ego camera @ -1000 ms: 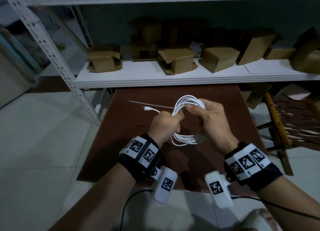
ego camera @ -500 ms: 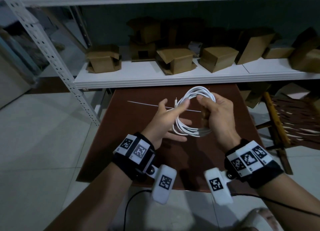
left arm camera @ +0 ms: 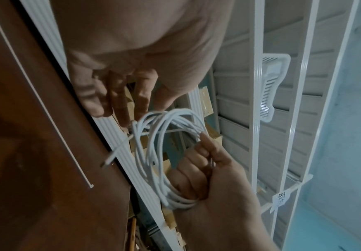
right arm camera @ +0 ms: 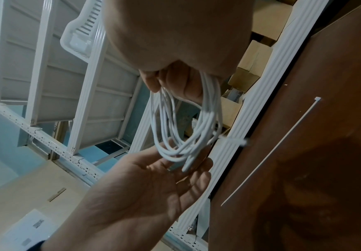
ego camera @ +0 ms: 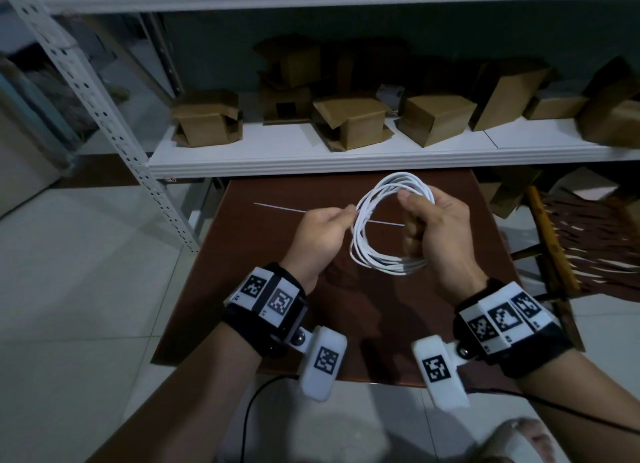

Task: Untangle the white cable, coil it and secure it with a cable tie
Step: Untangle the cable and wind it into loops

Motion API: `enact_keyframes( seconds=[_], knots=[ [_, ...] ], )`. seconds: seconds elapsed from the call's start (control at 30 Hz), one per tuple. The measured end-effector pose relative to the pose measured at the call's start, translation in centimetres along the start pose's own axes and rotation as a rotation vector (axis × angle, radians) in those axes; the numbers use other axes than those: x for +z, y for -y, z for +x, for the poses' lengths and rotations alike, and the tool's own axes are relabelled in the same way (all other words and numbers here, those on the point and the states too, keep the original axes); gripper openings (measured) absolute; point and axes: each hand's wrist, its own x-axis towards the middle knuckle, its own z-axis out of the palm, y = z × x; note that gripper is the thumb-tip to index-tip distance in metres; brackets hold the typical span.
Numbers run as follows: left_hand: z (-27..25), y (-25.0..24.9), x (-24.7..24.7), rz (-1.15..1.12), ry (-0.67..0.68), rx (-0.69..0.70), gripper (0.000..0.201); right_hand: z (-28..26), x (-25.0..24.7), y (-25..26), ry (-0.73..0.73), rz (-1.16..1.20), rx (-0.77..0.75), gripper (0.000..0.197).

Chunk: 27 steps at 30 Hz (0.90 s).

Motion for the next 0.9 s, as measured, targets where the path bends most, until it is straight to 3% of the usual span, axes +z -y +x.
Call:
enact_keyframes(
  seconds=[0.1, 0.2, 0.27, 0.37, 0.53, 0.73, 0.9],
  knots=[
    [-1.3, -1.4, 0.4, -0.146, 0.074, 0.035, 0.051, -0.1, 0.0, 0.3, 0.038, 0.036, 0.027, 0.024],
    [-2.1, -1.5, 1.2, -0.287, 0.180, 0.001, 0.053, -0.3, 0.2, 0.6, 0.029, 0.033, 0.009, 0.033],
    [-2.0, -0.8, 1.9, -0.227, 0.148, 0.023, 0.047, -0.4, 0.2, 0.6, 0.022, 0.019, -0.013, 0.032],
    [-1.8, -0.3, 2.3, -0.149, 0.099, 0.067, 0.054, -0.3, 0.0, 0.4, 0.014, 0.009, -0.021, 0.031],
    [-1.4, -1.1, 2.1, -0.347, 0.087, -0.008, 0.064, -0.1, -0.1, 0.1, 0.014, 0.049, -0.001, 0.027],
    [-1.1, -1.0, 1.6, -0.442, 0.087, -0.019, 0.027, 0.0, 0.0, 0.0, -0.017, 0.032, -0.023, 0.028],
    [-0.5, -1.0, 0.0, -0.333, 0.128, 0.014, 0.003, 0.0, -0.1, 0.0, -0.021, 0.044, -0.016, 0.033]
  ],
)
